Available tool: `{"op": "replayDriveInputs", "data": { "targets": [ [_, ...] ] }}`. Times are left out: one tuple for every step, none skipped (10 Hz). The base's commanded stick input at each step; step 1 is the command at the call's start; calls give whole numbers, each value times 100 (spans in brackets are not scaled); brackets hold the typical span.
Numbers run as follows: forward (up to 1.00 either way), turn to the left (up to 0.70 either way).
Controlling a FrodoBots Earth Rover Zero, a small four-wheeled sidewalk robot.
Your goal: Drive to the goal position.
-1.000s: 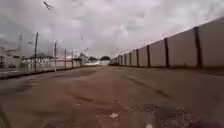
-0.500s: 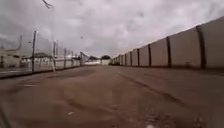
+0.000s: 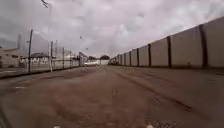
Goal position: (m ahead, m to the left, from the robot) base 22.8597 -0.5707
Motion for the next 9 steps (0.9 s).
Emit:
{"op": "replayDriveInputs", "data": {
  "targets": [
    [60, 3],
    [60, 0],
    [60, 0],
    [60, 0],
    [60, 0],
    [60, 0],
    [60, 0],
    [60, 9],
    [60, 10]
  ]
}}
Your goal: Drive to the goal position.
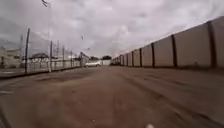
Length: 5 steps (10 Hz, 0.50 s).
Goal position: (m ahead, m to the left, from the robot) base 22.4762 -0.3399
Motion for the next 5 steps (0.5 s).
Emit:
{"op": "replayDriveInputs", "data": {
  "targets": [
    [60, 2],
    [60, 0],
    [60, 0],
    [60, 0],
    [60, 0]
  ]
}}
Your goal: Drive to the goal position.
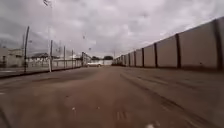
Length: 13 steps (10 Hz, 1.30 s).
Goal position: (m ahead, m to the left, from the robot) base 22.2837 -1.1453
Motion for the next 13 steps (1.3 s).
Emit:
{"op": "replayDriveInputs", "data": {
  "targets": [
    [60, 1],
    [60, 2],
    [60, 7],
    [60, 12],
    [60, 11],
    [60, 6],
    [60, 1],
    [60, 0],
    [60, 0],
    [60, 0],
    [60, 0],
    [60, 0],
    [60, 0]
  ]
}}
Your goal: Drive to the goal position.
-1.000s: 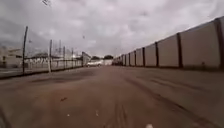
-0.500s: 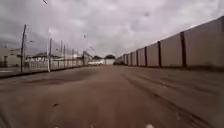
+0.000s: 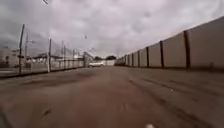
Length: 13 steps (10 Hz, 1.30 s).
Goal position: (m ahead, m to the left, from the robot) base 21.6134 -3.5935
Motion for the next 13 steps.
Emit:
{"op": "replayDriveInputs", "data": {
  "targets": [
    [60, 0],
    [60, 0],
    [60, 0],
    [60, 0],
    [60, 0],
    [60, 0],
    [60, 0],
    [60, 0],
    [60, 0],
    [60, 0],
    [60, 2],
    [60, 5],
    [60, 7]
  ]
}}
